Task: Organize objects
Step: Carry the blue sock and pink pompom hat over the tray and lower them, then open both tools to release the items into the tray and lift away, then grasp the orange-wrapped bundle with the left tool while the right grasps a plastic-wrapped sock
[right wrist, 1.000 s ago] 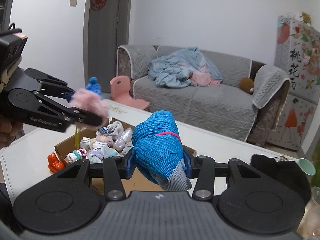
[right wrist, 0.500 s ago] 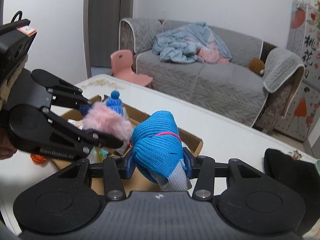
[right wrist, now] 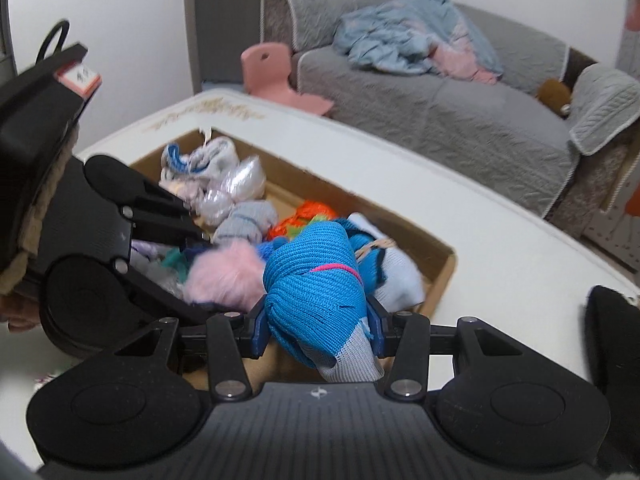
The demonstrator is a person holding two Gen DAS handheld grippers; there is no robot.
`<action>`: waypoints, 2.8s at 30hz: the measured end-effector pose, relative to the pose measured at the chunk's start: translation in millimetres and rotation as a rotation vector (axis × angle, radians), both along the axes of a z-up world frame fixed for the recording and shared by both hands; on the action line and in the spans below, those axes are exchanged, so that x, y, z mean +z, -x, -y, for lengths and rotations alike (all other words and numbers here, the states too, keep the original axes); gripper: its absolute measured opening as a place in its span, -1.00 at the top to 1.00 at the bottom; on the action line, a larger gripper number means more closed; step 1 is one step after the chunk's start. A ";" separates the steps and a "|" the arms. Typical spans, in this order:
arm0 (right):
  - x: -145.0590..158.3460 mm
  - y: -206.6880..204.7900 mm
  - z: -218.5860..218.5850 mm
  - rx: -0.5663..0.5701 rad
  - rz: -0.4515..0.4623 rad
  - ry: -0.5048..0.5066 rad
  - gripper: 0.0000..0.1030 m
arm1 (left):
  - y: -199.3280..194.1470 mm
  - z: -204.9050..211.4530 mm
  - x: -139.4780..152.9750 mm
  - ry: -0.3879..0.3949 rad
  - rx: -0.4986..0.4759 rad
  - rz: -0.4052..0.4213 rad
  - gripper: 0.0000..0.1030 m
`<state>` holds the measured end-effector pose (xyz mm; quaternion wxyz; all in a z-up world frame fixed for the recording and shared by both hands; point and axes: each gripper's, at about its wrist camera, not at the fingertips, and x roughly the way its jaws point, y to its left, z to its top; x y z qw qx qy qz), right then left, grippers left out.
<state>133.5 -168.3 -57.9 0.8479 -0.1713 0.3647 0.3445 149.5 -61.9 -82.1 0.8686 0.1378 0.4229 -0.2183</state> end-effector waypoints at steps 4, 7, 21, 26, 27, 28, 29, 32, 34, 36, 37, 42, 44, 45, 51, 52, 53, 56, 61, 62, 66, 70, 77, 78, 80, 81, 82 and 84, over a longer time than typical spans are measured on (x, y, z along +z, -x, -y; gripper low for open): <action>-9.7 -10.3 -5.7 0.020 -0.015 0.040 0.17 | -9.1 -9.9 -0.8 0.012 0.034 0.000 0.10; -15.1 -15.0 -6.7 0.011 -0.014 0.062 0.17 | -14.0 -9.0 -3.7 0.010 0.054 0.005 0.09; -16.1 -15.7 -6.7 0.010 -0.024 0.095 -0.04 | -21.2 -5.4 -0.7 -0.013 0.098 -0.004 -0.29; -8.0 -15.5 -3.9 0.008 -0.006 0.085 -0.30 | -20.8 -5.9 1.9 -0.011 0.107 -0.025 -0.41; -7.8 -16.3 -4.5 0.010 -0.003 0.090 -0.30 | -20.3 -5.7 2.6 -0.012 0.107 -0.026 -0.43; -7.3 -15.9 -4.4 0.011 0.000 0.093 -0.31 | -19.5 -6.1 3.5 -0.010 0.111 -0.028 -0.46; -6.0 -15.5 -3.8 0.010 0.001 0.091 -0.32 | -19.1 -6.7 4.4 -0.006 0.115 -0.032 -0.48; -2.7 -15.3 -3.4 0.005 0.008 0.088 -0.39 | -18.5 -8.1 8.5 -0.002 0.124 -0.041 -0.54; -0.4 -14.3 -3.6 0.001 0.013 0.086 -0.44 | -16.2 -7.9 12.7 -0.005 0.129 -0.039 -0.57; 2.2 -13.2 -3.0 -0.002 0.019 0.081 -0.50 | -13.9 -7.1 16.9 -0.010 0.134 -0.035 -0.60; 3.6 -12.8 -3.1 -0.004 0.022 0.079 -0.52 | -12.4 -6.8 18.6 -0.016 0.134 -0.034 -0.62; 9.7 -7.8 -4.8 -0.005 0.033 0.075 -0.54 | -7.7 -7.4 28.3 -0.043 0.144 -0.011 -0.71; 13.0 -5.2 -6.1 -0.005 0.041 0.074 -0.57 | -3.3 -9.1 33.7 -0.041 0.143 -0.008 -0.73; 14.7 -3.7 -6.7 -0.005 0.043 0.072 -0.59 | -0.5 -9.4 36.7 -0.043 0.142 -0.003 -0.74; 27.4 10.8 -7.5 -0.009 0.058 0.051 -0.64 | 22.6 -24.1 60.2 -0.020 0.153 0.038 -0.94; 29.7 15.5 -8.4 -0.007 0.065 0.047 -0.66 | 28.2 -27.2 64.8 -0.016 0.156 0.051 -0.97; 32.0 19.9 -8.6 -0.004 0.069 0.039 -0.69 | 33.8 -30.2 68.8 -0.013 0.154 0.061 -0.98; 39.2 34.4 -11.7 0.007 0.082 0.016 -0.70 | 51.3 -41.5 79.4 0.001 0.150 0.084 -0.99; 45.9 58.2 -17.0 0.009 0.082 -0.019 -0.70 | 86.4 -71.5 90.6 0.025 0.184 0.139 -0.99; 45.7 64.1 -18.3 0.008 0.084 -0.029 -0.71 | 93.7 -79.0 90.0 0.032 0.199 0.153 -0.99; 36.8 84.9 -23.7 -0.009 0.045 -0.091 -0.71 | 117.6 -111.4 72.8 0.056 0.278 0.168 -0.99; 17.8 101.4 -31.0 -0.027 -0.019 -0.144 -0.72 | 131.1 -140.3 44.9 0.106 0.348 0.117 -0.99; -10.8 118.4 -51.8 -0.068 -0.103 -0.160 -0.79 | 136.5 -149.2 8.5 0.155 0.372 0.044 -0.99; -13.2 122.1 -55.0 -0.072 -0.090 -0.161 -0.82 | 136.2 -148.1 5.2 0.153 0.370 0.042 -0.99; -15.7 126.9 -59.4 -0.082 -0.067 -0.159 -0.90 | 133.4 -146.2 -1.5 0.154 0.366 0.037 -0.99; -15.5 128.5 -60.0 -0.096 -0.064 -0.160 -0.89 | 132.5 -144.5 -4.5 0.153 0.364 0.036 -0.99; -14.5 130.9 -60.1 -0.107 -0.063 -0.170 -0.81 | 132.8 -143.4 -6.6 0.153 0.361 0.041 -0.99; -13.5 139.3 -56.0 -0.110 -0.053 -0.204 -0.82 | 131.2 -142.7 -10.9 0.153 0.363 0.040 -0.99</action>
